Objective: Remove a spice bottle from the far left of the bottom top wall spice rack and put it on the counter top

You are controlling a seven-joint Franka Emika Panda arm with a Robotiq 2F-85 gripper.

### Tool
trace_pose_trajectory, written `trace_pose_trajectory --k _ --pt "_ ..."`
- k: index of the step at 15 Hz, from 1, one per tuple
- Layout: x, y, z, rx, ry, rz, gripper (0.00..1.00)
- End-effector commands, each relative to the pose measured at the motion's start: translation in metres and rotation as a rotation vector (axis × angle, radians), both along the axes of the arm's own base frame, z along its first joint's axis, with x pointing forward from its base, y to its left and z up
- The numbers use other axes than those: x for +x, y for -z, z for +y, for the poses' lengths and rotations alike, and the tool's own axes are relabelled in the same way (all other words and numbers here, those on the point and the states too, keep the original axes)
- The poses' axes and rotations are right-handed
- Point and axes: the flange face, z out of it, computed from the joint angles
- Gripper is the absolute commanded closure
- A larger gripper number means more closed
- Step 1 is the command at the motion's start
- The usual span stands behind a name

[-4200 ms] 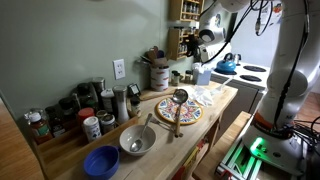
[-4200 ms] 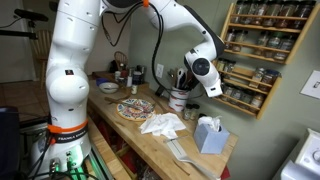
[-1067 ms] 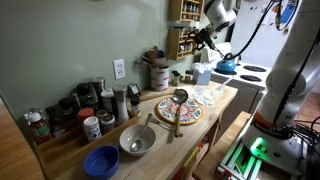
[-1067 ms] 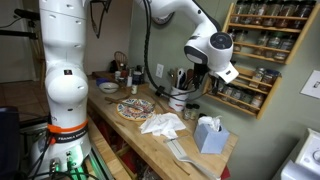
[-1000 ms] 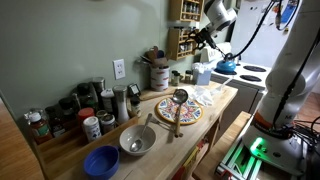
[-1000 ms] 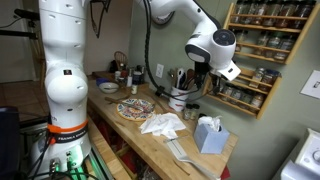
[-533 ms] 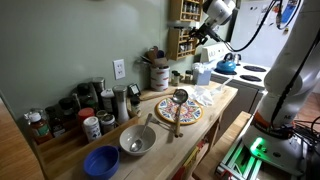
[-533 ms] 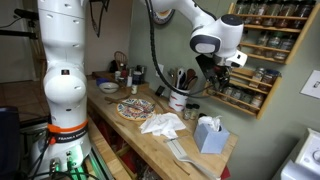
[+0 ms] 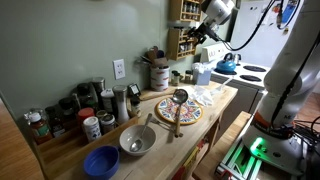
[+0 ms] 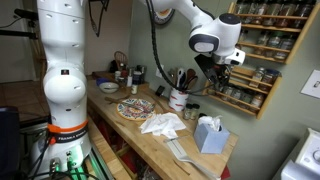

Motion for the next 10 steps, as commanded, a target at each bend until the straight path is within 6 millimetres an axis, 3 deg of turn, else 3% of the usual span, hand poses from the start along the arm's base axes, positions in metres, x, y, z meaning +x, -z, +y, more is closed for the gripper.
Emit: trace_pose_trajectory --k 1,10 --pt "0.009 0.009 0.004 -0.077 -0.087 0.017 0.0" --pt "0.019 0.022 -0.001 -0.217 -0.294 -0.035 0.0"
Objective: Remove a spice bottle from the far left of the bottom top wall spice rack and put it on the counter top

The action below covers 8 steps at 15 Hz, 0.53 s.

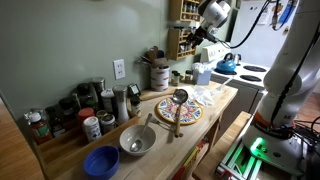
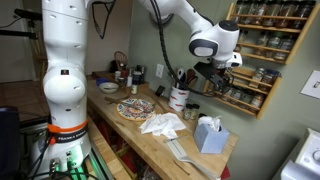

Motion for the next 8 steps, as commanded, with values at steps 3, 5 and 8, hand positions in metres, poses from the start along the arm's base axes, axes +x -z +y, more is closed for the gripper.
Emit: trace_pose_trajectory --k 3,5,8 --pt "0.013 0.004 -0.006 -0.067 -0.085 -0.037 0.0" --pt "0.018 0.006 -0.007 -0.079 -0.086 -0.059 0.0" --pt "0.025 0.012 -0.009 -0.086 -0.059 -0.08 0.0"
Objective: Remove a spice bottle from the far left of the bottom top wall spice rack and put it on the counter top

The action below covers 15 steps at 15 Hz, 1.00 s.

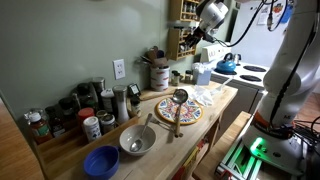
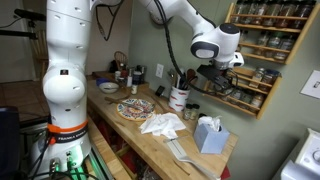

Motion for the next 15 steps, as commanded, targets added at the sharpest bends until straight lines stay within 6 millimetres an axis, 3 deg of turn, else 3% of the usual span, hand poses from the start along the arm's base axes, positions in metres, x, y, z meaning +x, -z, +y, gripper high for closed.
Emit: trace_pose_trajectory --k 1,15 --pt "0.011 0.01 -0.008 -0.021 0.019 -0.036 0.0" --pt "0.039 0.026 -0.012 -0.055 -0.005 -0.076 0.0"
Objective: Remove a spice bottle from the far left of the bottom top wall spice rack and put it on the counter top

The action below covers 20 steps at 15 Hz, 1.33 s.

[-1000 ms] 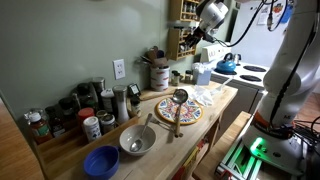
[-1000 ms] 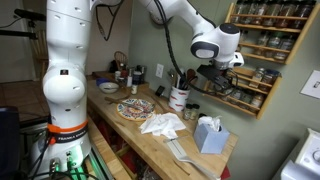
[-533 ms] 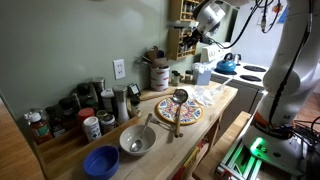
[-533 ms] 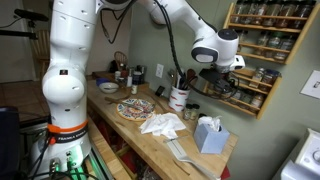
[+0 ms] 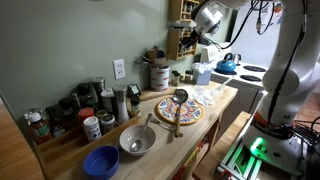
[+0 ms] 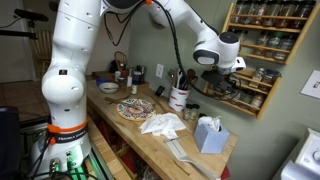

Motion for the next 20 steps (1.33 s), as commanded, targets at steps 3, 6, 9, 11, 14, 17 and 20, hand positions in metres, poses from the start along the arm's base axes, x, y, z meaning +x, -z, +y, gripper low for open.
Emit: trace_pose_trajectory --k 3,6,9,11,14,17,20 --pt "0.008 0.008 -0.003 -0.014 -0.03 -0.004 0.14" --pt "0.009 0.007 -0.003 -0.016 -0.036 -0.003 0.38" --pt "0.009 0.005 -0.004 -0.018 -0.036 -0.002 0.62" --pt "0.009 0.003 -0.003 -0.02 -0.037 -0.001 0.76" --pt "0.006 -0.002 -0.001 -0.017 -0.043 0.003 0.76" --pt "0.003 -0.008 0.003 -0.015 -0.053 0.002 0.76" --pt "-0.002 -0.014 0.004 -0.017 -0.049 -0.004 0.76"
